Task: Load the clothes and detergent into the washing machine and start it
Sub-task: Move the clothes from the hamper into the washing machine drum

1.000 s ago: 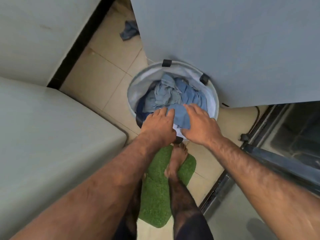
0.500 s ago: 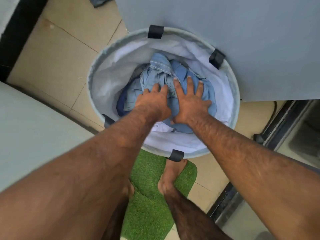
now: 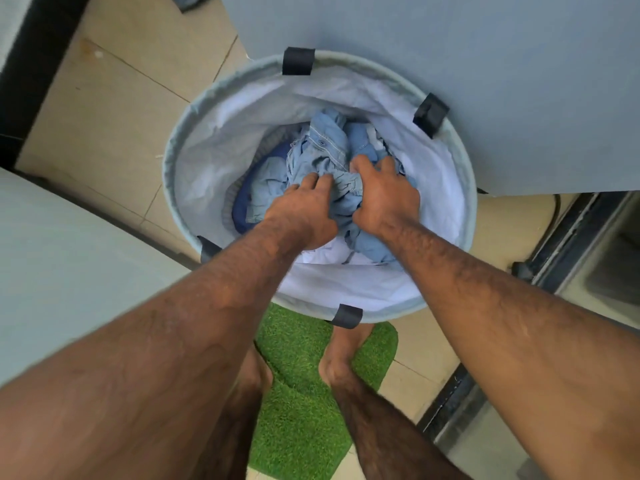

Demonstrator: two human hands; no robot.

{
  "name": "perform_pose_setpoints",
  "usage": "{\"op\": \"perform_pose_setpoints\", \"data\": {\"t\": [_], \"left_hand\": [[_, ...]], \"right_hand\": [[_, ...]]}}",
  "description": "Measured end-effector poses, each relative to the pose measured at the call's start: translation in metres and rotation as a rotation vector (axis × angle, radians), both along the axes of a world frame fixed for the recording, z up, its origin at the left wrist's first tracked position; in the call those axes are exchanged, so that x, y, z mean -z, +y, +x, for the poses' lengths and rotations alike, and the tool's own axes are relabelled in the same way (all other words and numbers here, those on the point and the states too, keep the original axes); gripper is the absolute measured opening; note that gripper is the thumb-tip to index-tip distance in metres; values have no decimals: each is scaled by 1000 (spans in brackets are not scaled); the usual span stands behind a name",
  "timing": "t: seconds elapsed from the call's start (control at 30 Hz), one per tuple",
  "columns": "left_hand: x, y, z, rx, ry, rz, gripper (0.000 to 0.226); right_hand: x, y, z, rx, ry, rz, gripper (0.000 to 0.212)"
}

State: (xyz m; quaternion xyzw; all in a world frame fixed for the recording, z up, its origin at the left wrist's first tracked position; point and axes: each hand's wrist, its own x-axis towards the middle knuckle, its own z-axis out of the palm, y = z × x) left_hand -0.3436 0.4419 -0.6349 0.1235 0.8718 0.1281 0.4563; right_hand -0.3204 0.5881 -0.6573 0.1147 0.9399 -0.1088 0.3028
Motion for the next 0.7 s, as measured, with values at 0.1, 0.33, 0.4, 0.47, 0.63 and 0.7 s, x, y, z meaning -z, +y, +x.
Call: {"op": "perform_pose_setpoints", "data": {"t": [0.1, 0.33, 0.4, 0.47, 0.63, 0.7], "left_hand": [[-28, -4, -1, -98, 23, 73, 63], [-128, -13, 2, -511, 147, 230, 35], [-162, -16, 4, -595, 156, 236, 46], [-205, -24, 5, -680, 113, 229, 58], [-294, -54, 20, -1041, -97, 480, 96], [-335, -62, 25, -1186, -215, 612, 85]], "right_hand": [[-35, 1, -1, 31, 28, -28, 62], [-160, -5, 19, 94, 94, -140, 59], [-203, -8, 29, 96, 126, -167, 60], [-252, -10, 38, 97, 168, -195, 59], [-384, -20, 64, 57, 269, -268, 61], [-437, -23, 72, 31, 299, -296, 62]]}}
